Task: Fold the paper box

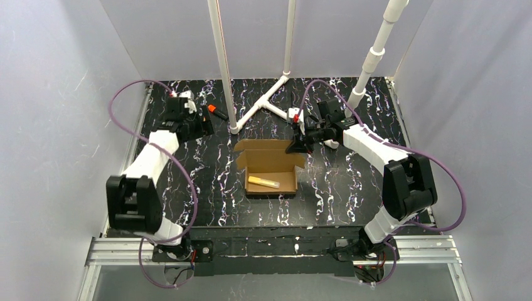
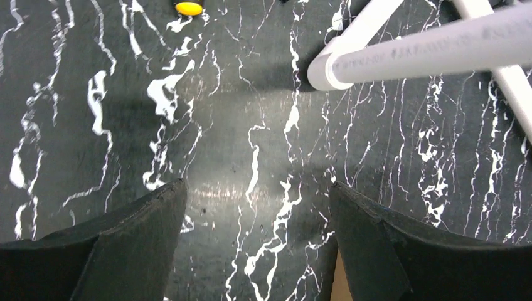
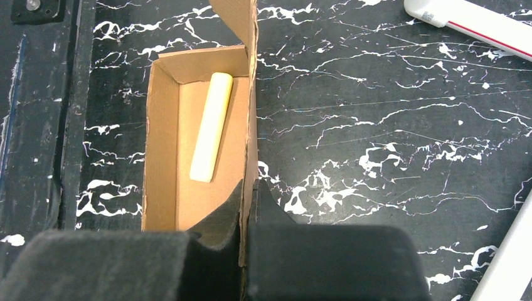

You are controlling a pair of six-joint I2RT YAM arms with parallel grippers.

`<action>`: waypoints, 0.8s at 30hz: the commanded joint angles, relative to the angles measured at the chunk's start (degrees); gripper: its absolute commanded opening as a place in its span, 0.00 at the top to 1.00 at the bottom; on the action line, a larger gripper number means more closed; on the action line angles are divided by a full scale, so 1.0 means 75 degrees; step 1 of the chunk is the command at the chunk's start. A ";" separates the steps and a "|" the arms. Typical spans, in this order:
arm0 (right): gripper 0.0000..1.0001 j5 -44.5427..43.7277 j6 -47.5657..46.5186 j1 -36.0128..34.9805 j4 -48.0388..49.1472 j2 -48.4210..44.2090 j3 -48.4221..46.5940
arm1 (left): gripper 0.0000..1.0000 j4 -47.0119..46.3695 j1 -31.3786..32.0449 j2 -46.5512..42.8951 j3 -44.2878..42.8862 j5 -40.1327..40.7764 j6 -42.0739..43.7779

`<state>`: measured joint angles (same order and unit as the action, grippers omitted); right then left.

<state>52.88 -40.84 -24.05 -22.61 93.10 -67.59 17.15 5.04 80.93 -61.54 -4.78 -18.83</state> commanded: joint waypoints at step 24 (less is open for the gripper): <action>0.99 0.0172 -0.3585 0.0523 -0.3655 0.0041 -0.0465 | 0.31 0.2376 0.0069 0.5220 -0.5550 0.1627 -0.3445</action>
<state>55.51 -66.61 -20.10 -46.15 92.31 -70.08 23.94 2.92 117.56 -94.74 -2.35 -41.15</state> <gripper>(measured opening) 0.043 0.697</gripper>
